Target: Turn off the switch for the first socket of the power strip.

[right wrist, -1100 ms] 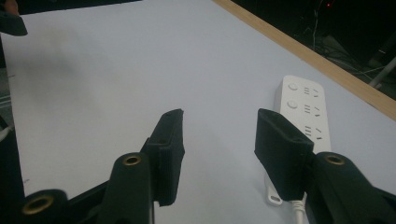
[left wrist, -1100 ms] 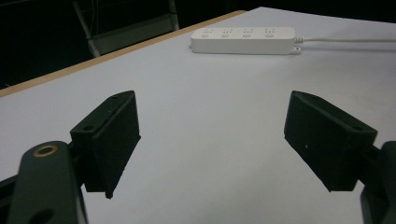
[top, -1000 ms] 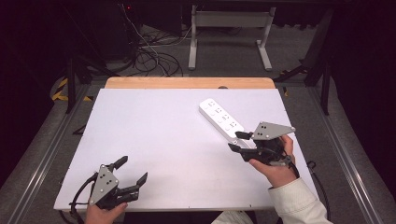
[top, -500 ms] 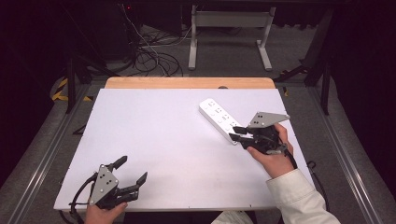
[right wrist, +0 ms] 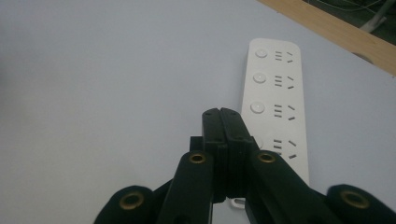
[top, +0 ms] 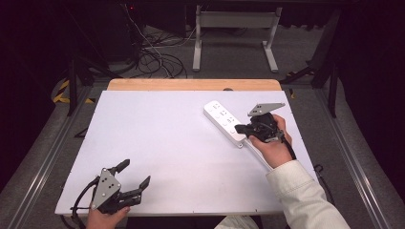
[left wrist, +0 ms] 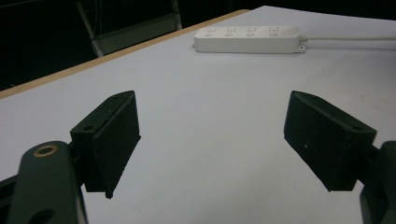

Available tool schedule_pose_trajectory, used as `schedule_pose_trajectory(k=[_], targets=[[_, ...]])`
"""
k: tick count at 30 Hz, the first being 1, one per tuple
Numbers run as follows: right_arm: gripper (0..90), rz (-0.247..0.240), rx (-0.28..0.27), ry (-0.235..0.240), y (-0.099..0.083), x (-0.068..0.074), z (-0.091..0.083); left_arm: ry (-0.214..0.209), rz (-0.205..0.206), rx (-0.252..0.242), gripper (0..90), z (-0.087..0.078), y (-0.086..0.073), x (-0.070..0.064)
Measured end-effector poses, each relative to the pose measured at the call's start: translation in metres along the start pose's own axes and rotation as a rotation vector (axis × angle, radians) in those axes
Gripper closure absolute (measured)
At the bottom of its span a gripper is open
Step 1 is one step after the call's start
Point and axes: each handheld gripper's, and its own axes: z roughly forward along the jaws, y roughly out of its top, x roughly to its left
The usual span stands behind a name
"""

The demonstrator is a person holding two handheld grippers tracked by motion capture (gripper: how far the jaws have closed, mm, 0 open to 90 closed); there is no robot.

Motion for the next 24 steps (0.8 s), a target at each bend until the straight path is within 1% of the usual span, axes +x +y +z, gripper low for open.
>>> schedule_pose_trajectory(k=[3,4,6,7,12,13,14,17,18,19,20,22,24], targets=[[90.0,0.006,0.015,-0.013,0.0,-0.004,0.007,-0.001,0.0,0.002,18.8,0.0,0.0,0.0],[90.0,0.008,0.02,-0.019,0.0,-0.005,0.01,0.001,0.007,0.003,18.8,0.0,0.0,0.001],[90.0,0.01,0.033,-0.029,0.0,-0.008,0.017,-0.001,0.0,0.002,18.8,0.0,0.0,0.0],[90.0,0.01,0.033,-0.029,0.0,-0.008,0.017,-0.001,0.002,0.002,18.8,0.0,0.0,0.001],[90.0,0.016,0.043,-0.044,0.0,-0.013,0.028,0.002,0.007,0.003,18.8,0.0,0.0,0.001],[90.0,0.015,0.051,-0.053,0.0,-0.015,0.032,0.002,0.007,0.003,18.8,0.0,0.0,0.001],[90.0,0.015,0.051,-0.053,0.0,-0.015,0.032,0.0,-0.001,0.002,18.8,0.001,0.0,0.001],[90.0,0.022,0.054,-0.061,0.0,-0.018,0.038,0.0,-0.001,0.002,18.8,0.001,0.0,0.0],[90.0,0.022,0.062,-0.07,0.0,-0.019,0.042,0.003,0.007,0.003,18.8,0.0,0.0,0.001],[90.0,0.022,0.062,-0.07,0.0,-0.019,0.042,0.003,0.007,0.003,18.8,0.0,0.0,0.001],[90.0,0.027,0.068,-0.077,-0.001,-0.02,0.046,0.003,0.008,0.004,18.8,0.0,0.0,0.001],[90.0,0.026,0.074,-0.079,-0.001,-0.021,0.048,0.001,-0.002,0.002,18.8,0.0,-0.001,0.001],[90.0,0.025,0.076,-0.086,-0.002,-0.022,0.054,0.001,0.0,0.004,18.7,0.0,-0.001,0.001]])
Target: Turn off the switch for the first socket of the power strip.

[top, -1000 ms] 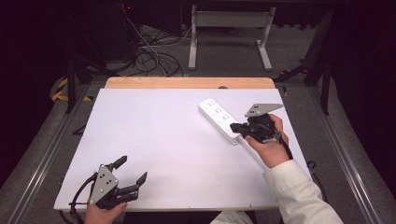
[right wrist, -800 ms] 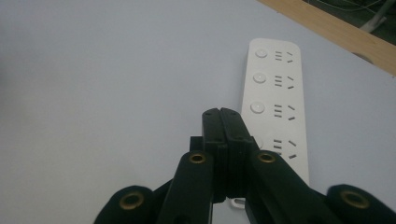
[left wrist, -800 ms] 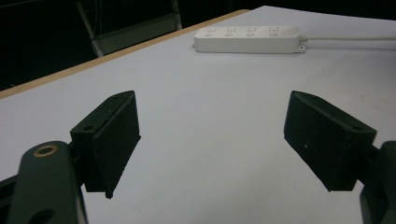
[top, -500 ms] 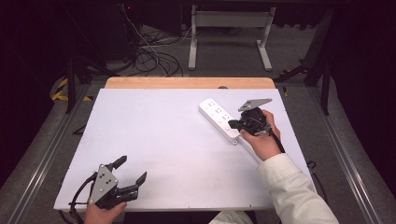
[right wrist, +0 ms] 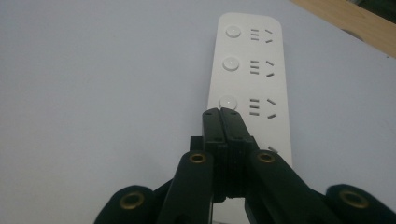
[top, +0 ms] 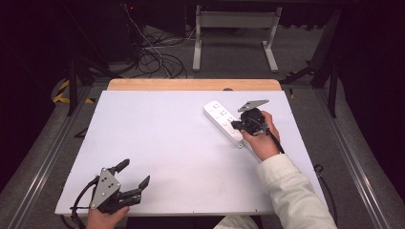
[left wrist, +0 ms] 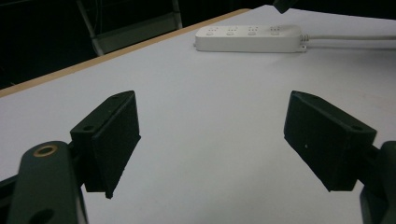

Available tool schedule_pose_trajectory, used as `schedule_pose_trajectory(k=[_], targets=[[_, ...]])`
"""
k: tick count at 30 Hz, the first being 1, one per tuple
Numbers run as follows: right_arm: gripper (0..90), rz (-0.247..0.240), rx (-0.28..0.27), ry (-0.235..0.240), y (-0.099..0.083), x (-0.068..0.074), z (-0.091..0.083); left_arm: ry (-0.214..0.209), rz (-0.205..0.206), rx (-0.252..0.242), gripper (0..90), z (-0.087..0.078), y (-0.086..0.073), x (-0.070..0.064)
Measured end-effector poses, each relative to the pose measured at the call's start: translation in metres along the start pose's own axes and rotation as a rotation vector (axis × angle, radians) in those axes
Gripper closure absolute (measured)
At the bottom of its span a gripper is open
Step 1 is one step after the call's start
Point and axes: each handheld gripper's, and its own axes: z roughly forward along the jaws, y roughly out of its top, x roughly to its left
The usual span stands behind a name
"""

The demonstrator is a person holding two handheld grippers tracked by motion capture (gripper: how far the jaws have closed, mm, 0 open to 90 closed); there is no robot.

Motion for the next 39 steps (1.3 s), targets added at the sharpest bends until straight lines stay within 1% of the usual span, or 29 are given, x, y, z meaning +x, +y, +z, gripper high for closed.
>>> schedule_pose_trajectory(k=[2,4,5,12,16,20,22,24,39], targets=[[90.0,-0.003,0.003,-0.001,0.0,0.0,0.002,0.001,0.0,0.0,18.7,0.0,0.0,0.0],[90.0,-0.005,0.015,-0.004,-0.001,-0.001,0.009,0.003,0.005,-0.001,18.8,0.0,0.0,0.001],[90.0,-0.005,0.015,-0.004,-0.001,-0.001,0.009,0.003,0.005,-0.001,18.8,0.0,0.0,0.001],[90.0,-0.008,0.052,-0.016,-0.003,0.0,0.023,0.004,0.003,-0.003,18.8,-0.001,0.0,0.001],[90.0,-0.006,0.06,-0.013,-0.004,-0.001,0.025,0.002,0.002,-0.003,18.8,-0.001,0.0,0.001],[90.0,-0.004,0.072,-0.021,-0.006,-0.002,0.027,0.002,0.004,-0.002,18.8,-0.001,0.0,0.001],[90.0,-0.003,0.075,-0.023,-0.007,-0.002,0.028,0.001,-0.005,-0.004,18.8,-0.001,0.0,0.001],[90.0,0.0,0.08,-0.025,-0.007,-0.003,0.028,0.002,0.002,-0.003,18.8,0.0,0.0,0.001],[90.0,-0.002,0.081,-0.03,-0.009,-0.002,0.028,0.003,0.002,-0.002,18.8,-0.001,0.0,0.001]])
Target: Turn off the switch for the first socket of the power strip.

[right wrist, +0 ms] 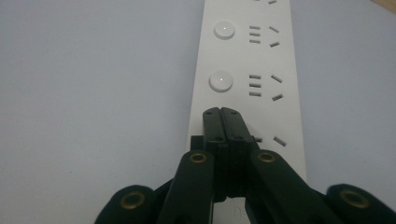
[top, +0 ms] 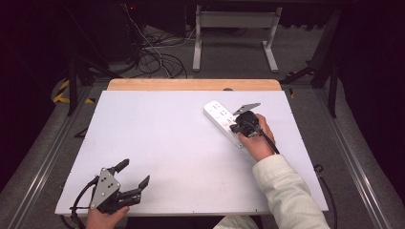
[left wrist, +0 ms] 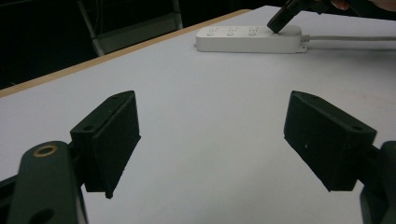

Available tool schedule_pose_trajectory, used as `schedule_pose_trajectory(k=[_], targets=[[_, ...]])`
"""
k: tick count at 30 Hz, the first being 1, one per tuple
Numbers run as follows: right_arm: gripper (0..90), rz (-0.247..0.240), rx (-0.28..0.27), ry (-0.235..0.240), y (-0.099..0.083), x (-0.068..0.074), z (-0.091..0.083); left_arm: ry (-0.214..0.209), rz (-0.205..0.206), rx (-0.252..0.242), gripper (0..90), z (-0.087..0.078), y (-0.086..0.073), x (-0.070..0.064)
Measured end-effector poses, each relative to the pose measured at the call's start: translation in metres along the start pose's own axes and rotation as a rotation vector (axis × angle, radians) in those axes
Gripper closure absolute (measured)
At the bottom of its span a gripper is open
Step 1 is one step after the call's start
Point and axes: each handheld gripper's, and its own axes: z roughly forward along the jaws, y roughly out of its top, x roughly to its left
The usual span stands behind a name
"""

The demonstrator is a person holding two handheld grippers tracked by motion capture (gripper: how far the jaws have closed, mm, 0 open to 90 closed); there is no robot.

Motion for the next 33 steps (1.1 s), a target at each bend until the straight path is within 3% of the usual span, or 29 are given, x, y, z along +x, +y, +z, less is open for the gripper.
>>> schedule_pose_trajectory(k=[17,23,33], targets=[[90.0,-0.004,0.004,-0.021,-0.0013,0.0035,0.0021,-0.002,-0.005,0.0,18.8,0.0004,-0.0001,-0.0008],[90.0,0.03,0.006,-0.011,-0.0013,0.0018,0.0021,-0.002,-0.006,0.001,18.8,0.0004,-0.0002,-0.0009],[90.0,0.025,0.012,-0.033,-0.0001,0.0049,0.0026,-0.001,-0.008,0.001,18.8,0.0005,-0.0001,-0.001]])
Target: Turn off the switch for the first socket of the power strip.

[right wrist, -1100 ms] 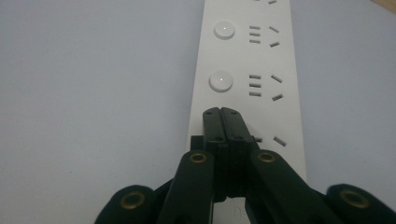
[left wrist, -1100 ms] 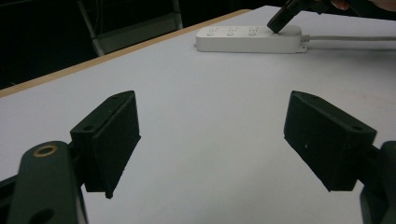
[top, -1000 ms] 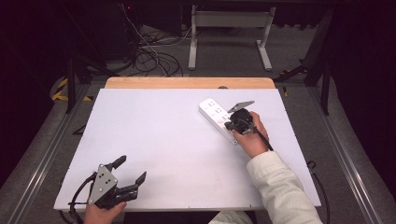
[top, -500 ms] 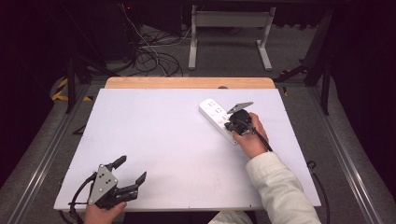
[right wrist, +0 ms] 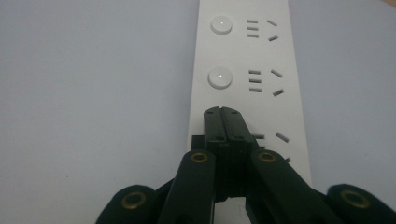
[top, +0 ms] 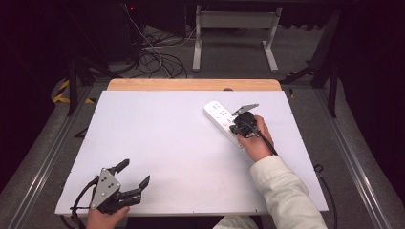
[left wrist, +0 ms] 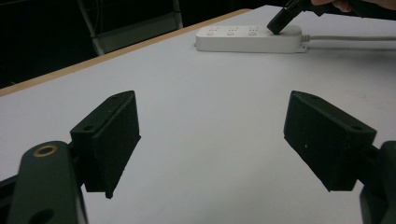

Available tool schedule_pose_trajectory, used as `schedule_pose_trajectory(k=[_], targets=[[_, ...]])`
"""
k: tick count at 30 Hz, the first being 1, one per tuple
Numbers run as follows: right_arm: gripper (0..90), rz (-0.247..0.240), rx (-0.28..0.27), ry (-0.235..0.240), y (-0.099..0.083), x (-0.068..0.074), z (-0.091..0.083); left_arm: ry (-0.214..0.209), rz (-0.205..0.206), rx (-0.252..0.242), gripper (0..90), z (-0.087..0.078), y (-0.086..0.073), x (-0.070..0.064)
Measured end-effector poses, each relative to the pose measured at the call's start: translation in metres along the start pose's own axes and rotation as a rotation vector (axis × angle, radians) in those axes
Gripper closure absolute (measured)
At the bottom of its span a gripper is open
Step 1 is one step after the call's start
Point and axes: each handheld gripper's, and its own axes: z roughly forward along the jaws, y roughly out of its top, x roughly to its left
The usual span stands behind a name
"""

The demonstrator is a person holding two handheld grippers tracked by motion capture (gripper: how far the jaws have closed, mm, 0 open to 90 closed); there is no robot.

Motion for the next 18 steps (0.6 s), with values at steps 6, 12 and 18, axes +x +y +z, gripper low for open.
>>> schedule_pose_trajectory(k=[6,12,18], targets=[[90.0,0.014,-0.003,0.004,0.0,-0.001,0.0,-0.001,-0.001,-0.001,18.8,0.0,0.0,0.0],[90.0,0.031,-0.017,0.026,0.0,0.001,0.002,0.002,0.006,0.0,18.8,-0.001,0.0,0.0],[90.0,-0.004,0.007,-0.04,0.004,0.009,0.004,0.006,0.005,-0.005,18.8,-0.002,0.0,0.001]])
